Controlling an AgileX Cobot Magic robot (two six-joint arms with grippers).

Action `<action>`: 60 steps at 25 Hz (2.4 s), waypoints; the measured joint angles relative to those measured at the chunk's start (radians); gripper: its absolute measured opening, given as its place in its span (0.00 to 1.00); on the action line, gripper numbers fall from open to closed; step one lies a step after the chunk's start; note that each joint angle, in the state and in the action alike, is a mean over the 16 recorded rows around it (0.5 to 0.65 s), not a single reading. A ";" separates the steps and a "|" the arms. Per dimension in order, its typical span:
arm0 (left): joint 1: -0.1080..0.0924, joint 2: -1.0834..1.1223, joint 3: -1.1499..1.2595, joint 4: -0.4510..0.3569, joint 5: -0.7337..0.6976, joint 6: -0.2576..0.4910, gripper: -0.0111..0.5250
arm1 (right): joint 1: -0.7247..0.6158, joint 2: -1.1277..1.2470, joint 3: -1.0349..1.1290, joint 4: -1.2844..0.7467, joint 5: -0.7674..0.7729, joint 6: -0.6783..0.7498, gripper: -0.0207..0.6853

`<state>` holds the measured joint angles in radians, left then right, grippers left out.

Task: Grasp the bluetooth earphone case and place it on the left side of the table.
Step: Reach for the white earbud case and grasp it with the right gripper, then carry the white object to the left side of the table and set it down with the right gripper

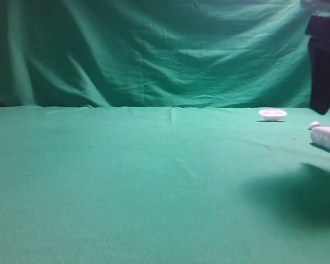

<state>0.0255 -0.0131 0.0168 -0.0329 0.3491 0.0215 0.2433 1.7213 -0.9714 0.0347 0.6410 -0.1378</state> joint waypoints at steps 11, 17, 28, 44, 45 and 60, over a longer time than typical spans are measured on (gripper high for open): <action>0.000 0.000 0.000 0.000 0.000 0.000 0.02 | 0.000 0.072 -0.044 -0.075 0.017 0.033 0.62; 0.000 0.000 0.000 0.000 0.000 0.000 0.02 | 0.021 0.075 -0.135 -0.079 0.091 0.043 0.51; 0.000 0.000 0.000 0.000 0.000 0.000 0.02 | 0.271 0.159 -0.547 -0.028 0.250 0.032 0.49; 0.000 0.000 0.000 0.000 0.000 0.000 0.02 | 0.631 0.597 -1.068 -0.008 0.249 0.025 0.53; 0.000 0.000 0.000 0.000 0.000 0.000 0.02 | 0.636 0.614 -1.079 -0.007 0.245 0.025 0.55; 0.000 0.000 0.000 0.000 0.000 0.000 0.02 | 0.649 0.650 -1.244 -0.011 0.412 0.084 0.57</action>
<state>0.0255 -0.0131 0.0168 -0.0329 0.3491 0.0215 0.8921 2.3717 -2.2152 0.0236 1.0532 -0.0535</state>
